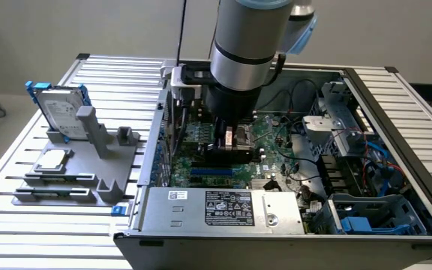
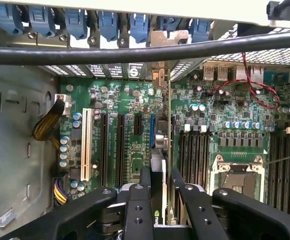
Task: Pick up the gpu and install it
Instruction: 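Insert the gpu into the slot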
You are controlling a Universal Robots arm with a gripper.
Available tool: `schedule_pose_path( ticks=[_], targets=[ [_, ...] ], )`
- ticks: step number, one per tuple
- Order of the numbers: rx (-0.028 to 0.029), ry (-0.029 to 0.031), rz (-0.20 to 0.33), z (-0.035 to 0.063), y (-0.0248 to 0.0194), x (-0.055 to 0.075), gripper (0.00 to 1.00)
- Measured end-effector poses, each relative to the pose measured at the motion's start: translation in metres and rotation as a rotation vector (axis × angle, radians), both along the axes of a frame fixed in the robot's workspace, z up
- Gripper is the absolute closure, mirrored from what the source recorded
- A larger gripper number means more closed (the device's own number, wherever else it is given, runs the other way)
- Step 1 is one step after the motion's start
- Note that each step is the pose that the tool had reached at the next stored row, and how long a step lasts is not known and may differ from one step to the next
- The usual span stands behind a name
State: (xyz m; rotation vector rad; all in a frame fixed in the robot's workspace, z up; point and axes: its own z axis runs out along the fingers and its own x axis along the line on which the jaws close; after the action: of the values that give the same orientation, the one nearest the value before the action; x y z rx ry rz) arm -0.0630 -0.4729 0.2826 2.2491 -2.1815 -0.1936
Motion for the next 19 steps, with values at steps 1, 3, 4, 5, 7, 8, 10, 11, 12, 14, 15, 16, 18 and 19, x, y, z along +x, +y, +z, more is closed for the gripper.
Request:
schedule_pose_path(
  ticks=[1,3,4,5,7,8,10,11,12,14,15,16,18,19],
  targets=[
    [0.0002,-0.0001,0.0,-0.0001,-0.0002,0.0,0.74],
    [0.0005,-0.0003,0.0,-0.0011,-0.0005,0.0,0.74],
    [0.0003,-0.0004,0.0,-0.0022,-0.0005,-0.001,0.74],
    [0.0002,-0.0005,0.0,-0.0034,-0.0005,-0.001,0.74],
    [0.0003,-0.0006,0.0,-0.0056,-0.0006,-0.001,0.74],
    [0.0002,-0.0006,0.0,-0.0059,-0.0007,-0.001,0.74],
    [0.0002,-0.0006,0.0,-0.006,-0.001,-0.001,0.74],
    [0.0002,-0.0006,0.0,-0.0063,-0.0012,-0.001,0.74],
    [0.0004,-0.0007,0.0,-0.0068,-0.0014,-0.001,0.74],
    [0.0003,-0.0007,0.0,-0.0081,-0.0019,-0.001,0.74],
    [0.0003,-0.0007,0.0,-0.009,-0.0021,-0.001,0.74],
    [0.0002,-0.0006,0.0,-0.0095,-0.0025,-0.001,0.74],
    [0.0004,-0.0007,0.0,-0.0102,-0.0029,-0.001,0.74],
    [0.0002,-0.0007,0.0,-0.0104,-0.0032,-0.001,0.74]
  ],
)
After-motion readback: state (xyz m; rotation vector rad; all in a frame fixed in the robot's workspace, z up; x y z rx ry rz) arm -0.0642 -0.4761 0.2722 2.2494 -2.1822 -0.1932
